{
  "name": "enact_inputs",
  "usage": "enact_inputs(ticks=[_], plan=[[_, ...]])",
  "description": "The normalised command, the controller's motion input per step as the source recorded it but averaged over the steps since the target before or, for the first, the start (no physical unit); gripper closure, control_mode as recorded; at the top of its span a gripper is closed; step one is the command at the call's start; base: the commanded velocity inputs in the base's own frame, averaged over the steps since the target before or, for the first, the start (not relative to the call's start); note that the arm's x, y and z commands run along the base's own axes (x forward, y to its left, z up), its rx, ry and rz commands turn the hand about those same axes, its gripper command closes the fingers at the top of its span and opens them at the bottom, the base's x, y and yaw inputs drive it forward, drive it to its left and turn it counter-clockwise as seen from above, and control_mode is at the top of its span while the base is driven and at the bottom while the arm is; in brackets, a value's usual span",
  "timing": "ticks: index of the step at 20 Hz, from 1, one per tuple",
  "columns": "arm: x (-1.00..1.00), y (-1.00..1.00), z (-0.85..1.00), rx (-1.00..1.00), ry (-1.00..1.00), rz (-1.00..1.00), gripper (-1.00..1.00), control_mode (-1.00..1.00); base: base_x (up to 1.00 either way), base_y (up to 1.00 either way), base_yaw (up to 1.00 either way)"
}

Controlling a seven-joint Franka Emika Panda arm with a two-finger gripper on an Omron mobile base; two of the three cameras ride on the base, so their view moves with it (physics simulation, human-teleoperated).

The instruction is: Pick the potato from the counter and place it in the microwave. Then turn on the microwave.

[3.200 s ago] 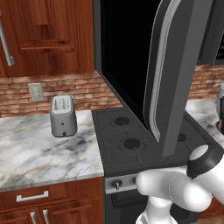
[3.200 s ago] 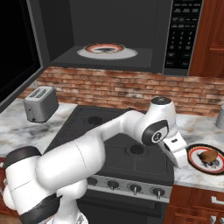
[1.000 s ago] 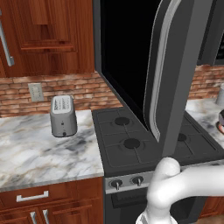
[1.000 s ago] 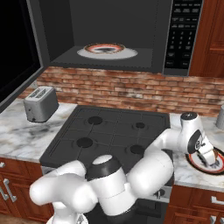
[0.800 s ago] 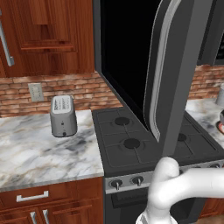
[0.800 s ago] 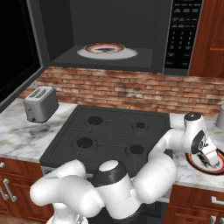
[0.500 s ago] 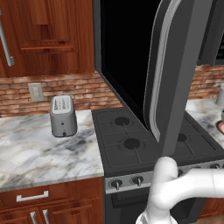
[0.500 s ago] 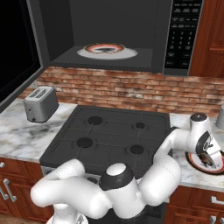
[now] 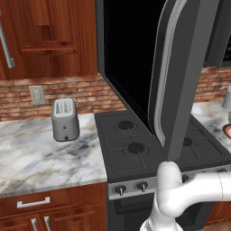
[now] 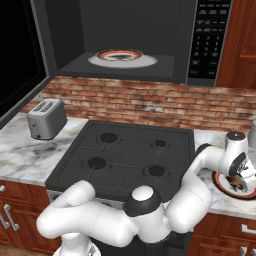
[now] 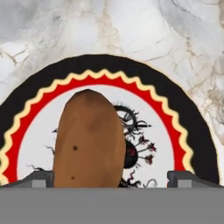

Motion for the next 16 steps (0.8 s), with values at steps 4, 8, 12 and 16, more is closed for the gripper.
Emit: enact_inputs(ticks=[4,8,12,16], plan=[[0.19,-0.07,-0.26,0.06,0.00,0.00,-1.00,-1.00,0.00,0.00,0.00],[0.09,-0.04,-0.22,0.01,0.00,0.00,-1.00,-1.00,0.00,0.00,0.00],[0.00,0.00,-0.19,0.00,0.00,0.00,1.00,-1.00,0.00,0.00,0.00],[0.00,-0.01,-0.16,0.00,0.00,0.00,1.00,-1.00,0.00,0.00,0.00]])
